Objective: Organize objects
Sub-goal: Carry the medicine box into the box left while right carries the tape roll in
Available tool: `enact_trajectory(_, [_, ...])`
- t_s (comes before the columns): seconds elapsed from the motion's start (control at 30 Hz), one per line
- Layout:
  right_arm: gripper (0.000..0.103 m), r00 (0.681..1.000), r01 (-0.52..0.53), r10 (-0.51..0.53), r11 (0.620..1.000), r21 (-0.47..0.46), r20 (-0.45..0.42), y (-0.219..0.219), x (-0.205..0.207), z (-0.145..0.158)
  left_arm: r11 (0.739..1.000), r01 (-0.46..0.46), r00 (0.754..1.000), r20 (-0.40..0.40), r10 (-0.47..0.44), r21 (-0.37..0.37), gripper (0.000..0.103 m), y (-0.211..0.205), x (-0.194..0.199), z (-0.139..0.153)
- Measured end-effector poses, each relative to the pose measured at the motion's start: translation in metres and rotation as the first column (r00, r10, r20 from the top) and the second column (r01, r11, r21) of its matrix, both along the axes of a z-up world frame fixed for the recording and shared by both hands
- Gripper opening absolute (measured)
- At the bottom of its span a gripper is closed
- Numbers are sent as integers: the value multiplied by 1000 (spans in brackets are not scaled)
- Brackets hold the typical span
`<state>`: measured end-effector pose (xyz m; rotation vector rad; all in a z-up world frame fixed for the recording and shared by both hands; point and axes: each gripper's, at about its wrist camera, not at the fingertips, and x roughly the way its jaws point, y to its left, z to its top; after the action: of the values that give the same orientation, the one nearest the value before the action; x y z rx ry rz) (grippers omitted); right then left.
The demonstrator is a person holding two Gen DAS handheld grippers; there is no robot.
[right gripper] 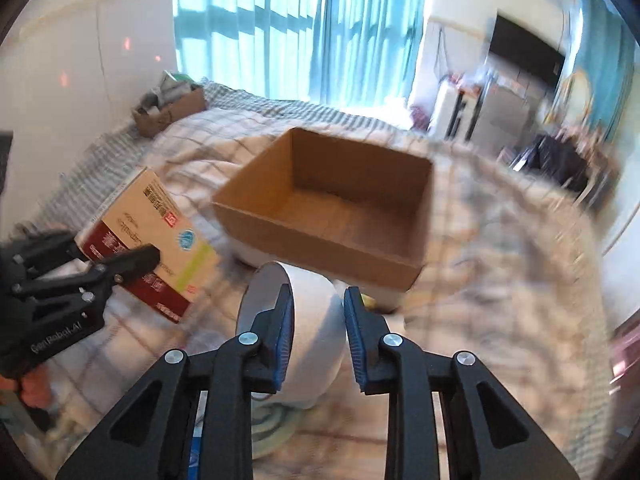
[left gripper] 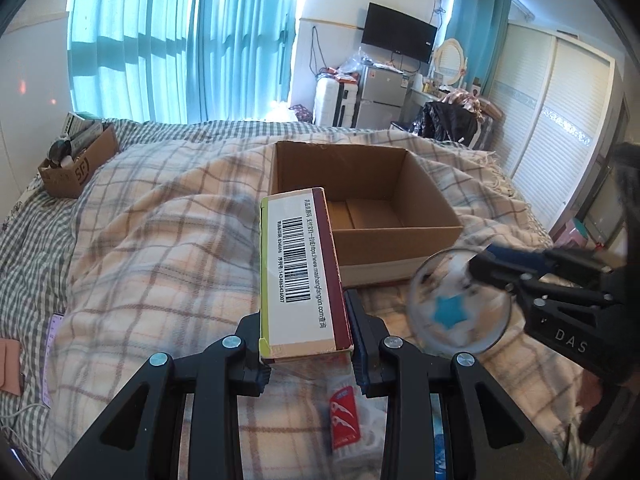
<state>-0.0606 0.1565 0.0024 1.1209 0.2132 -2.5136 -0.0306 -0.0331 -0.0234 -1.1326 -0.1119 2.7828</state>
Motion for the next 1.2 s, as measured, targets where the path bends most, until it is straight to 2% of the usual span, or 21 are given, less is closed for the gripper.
enact_trajectory(0.03, [24, 999, 12, -10, 998, -63, 32, 6, -1, -2, 1000, 1, 1000, -1, -1, -4, 32, 1, 2, 2])
enact_trajectory(0.07, [24, 999, 31, -29, 997, -69, 34, 10, -1, -4, 1000, 2, 1000, -5, -2, -12, 32, 3, 4, 4])
enact_trajectory(0.13, [24, 998, 57, -57, 998, -30, 10, 12, 1, -6, 1000, 0, 1000, -17, -1, -23, 32, 4, 7, 9])
enact_trajectory(0.27, [24, 998, 60, -60, 998, -23, -15, 15, 5, 0, 999, -2, 1000, -27, 1, -39, 32, 8, 8, 16])
enact_trajectory(0.43, [24, 996, 53, -52, 999, 5, -69, 18, 3, 21, 999, 14, 999, -45, -16, -52, 32, 15, -4, 29])
enact_trajectory(0.63, [24, 989, 58, -50, 997, 53, -142, 15, -24, 55, 998, 44, 996, -79, -48, -54, 32, 21, -43, 54])
enact_trajectory(0.83, [24, 976, 70, -49, 993, 91, -212, 6, -79, 86, 996, 53, 993, -100, -61, -78, 32, 27, -102, 71])
enact_trajectory(0.93, [24, 972, 73, -46, 991, 110, -230, -1, -109, 91, 994, 49, 994, -96, -58, -93, 32, 29, -133, 66])
enact_trajectory(1.03, [24, 969, 90, -56, 987, 136, -240, -8, -139, 83, 995, 43, 997, -67, -49, -88, 32, 28, -163, 50])
enact_trajectory(1.1, [24, 972, 97, -66, 987, 131, -224, -9, -158, 70, 996, 42, 998, -40, -45, -82, 32, 29, -180, 31])
enact_trajectory(1.2, [24, 983, 100, -79, 988, 122, -167, -8, -183, 35, 994, 55, 998, 14, -54, -95, 32, 29, -197, 0])
